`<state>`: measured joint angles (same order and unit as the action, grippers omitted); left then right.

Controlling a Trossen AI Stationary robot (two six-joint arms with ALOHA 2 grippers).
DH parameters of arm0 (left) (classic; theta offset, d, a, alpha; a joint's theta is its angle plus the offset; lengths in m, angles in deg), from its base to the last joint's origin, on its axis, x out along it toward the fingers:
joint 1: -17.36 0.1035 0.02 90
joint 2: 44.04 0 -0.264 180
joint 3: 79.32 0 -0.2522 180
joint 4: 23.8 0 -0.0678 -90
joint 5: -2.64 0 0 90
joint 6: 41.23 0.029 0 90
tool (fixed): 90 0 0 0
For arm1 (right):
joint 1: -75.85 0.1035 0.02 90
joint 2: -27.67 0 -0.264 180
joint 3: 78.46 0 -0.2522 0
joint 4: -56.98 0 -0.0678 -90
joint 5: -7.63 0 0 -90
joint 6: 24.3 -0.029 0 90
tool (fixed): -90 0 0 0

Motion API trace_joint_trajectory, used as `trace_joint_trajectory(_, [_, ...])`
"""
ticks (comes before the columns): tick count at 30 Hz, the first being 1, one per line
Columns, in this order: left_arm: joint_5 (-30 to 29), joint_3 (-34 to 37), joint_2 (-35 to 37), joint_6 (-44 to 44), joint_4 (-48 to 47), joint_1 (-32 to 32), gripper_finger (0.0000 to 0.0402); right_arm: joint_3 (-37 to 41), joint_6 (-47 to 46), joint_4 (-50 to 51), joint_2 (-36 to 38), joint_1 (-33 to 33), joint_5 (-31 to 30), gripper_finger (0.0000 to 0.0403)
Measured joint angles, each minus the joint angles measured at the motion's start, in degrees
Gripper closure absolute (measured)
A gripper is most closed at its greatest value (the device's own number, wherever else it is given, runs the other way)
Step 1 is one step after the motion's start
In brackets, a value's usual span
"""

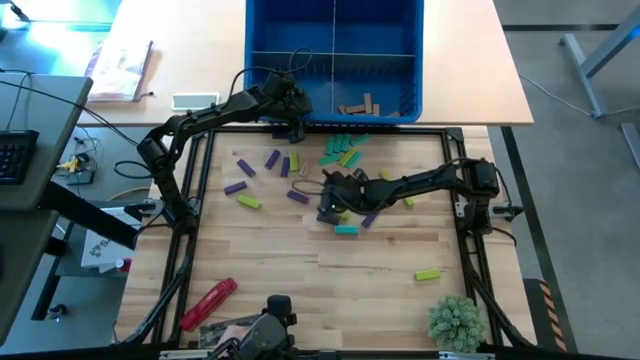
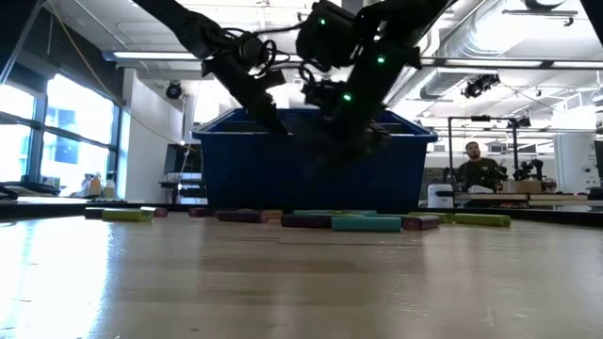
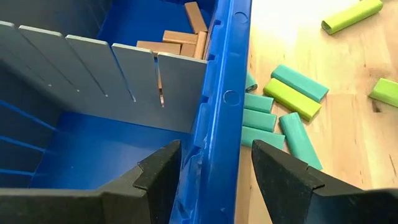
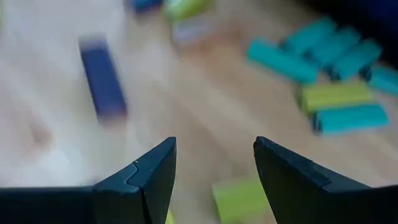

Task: Sort blocks

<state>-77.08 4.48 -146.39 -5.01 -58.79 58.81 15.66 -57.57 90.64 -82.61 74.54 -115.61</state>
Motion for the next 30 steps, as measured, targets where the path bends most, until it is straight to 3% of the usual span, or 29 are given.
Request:
trace_joint_trajectory(2, [-0.54,0.00,0.00,0.00,0.15,0.00,0.0222,0.00,2.19,-6.41,-0.12,-0.37,-0.25,0.0201])
trace_joint_trajectory(8, [-0.74,0.00,0.01,0.00,0.03,0.00,0.0222,-0.13,20.82,-26.06,-5.74,-1.57,0.23,0.0201])
trace_joint_trajectory(19, [-1.15,0.00,0.02,0.03,-0.03,0.00,0.0222,-0.27,24.41,-49.00,-17.18,-7.18,4.70,0.0201])
trace_joint_trajectory(26, [-1.15,0.00,0.02,0.42,0.04,-0.30,0.0222,-4.69,24.56,-46.22,-20.51,-11.24,7.82,0.0201])
trace_joint_trajectory(30, [-2.39,0.00,0.02,0.48,-0.16,-0.59,0.0222,-8.73,24.17,-34.10,-20.94,-11.38,8.57,0.0201])
